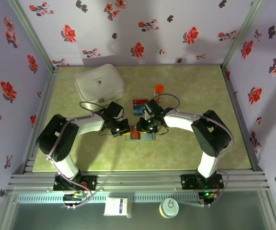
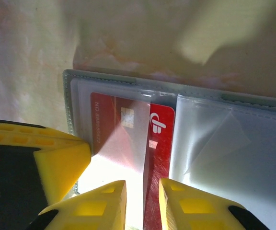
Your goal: Take the credit cards out of the card holder
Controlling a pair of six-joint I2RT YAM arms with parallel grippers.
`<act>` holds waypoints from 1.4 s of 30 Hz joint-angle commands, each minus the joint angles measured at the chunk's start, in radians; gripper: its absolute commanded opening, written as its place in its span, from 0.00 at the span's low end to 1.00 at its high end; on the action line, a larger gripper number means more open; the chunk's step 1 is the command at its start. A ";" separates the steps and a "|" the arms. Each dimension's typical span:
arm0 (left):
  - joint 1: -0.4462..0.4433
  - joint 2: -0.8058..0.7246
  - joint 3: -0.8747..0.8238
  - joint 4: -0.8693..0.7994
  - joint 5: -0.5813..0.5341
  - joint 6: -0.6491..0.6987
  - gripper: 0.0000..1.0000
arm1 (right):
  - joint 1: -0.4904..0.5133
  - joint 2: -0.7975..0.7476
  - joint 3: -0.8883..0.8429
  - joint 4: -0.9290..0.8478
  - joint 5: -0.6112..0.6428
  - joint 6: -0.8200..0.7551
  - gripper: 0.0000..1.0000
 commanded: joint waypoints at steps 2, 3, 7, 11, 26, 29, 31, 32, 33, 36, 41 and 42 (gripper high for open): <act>-0.005 0.030 -0.008 -0.026 -0.020 0.026 0.00 | 0.002 0.033 -0.013 -0.017 0.009 0.011 0.26; -0.004 0.030 -0.009 -0.027 -0.020 0.028 0.00 | 0.002 0.035 -0.014 -0.017 0.011 0.010 0.27; -0.004 0.033 -0.007 -0.031 -0.019 0.027 0.00 | 0.000 0.043 -0.017 -0.016 0.013 0.012 0.28; -0.004 0.033 -0.003 -0.031 -0.018 0.028 0.00 | 0.001 0.051 -0.026 0.022 -0.019 0.028 0.28; -0.004 0.038 0.003 -0.035 -0.018 0.030 0.00 | -0.047 -0.027 -0.132 0.247 -0.121 0.143 0.23; -0.004 0.041 0.007 -0.037 -0.017 0.030 0.00 | -0.059 -0.033 -0.154 0.300 -0.144 0.173 0.20; -0.004 0.045 0.009 -0.038 -0.017 0.029 0.00 | -0.065 -0.039 -0.162 0.317 -0.150 0.180 0.19; -0.003 0.048 0.011 -0.038 -0.016 0.030 0.00 | -0.067 -0.040 -0.164 0.319 -0.149 0.180 0.17; -0.004 0.047 0.013 -0.038 -0.015 0.030 0.00 | -0.072 -0.041 -0.167 0.320 -0.150 0.182 0.16; -0.003 0.047 0.018 -0.044 -0.016 0.031 0.00 | -0.076 -0.041 -0.179 0.338 -0.157 0.186 0.13; -0.004 0.047 0.019 -0.046 -0.017 0.032 0.00 | -0.080 -0.026 -0.190 0.380 -0.183 0.199 0.11; -0.004 0.047 0.017 -0.046 -0.017 0.032 0.00 | -0.080 -0.021 -0.192 0.388 -0.188 0.201 0.12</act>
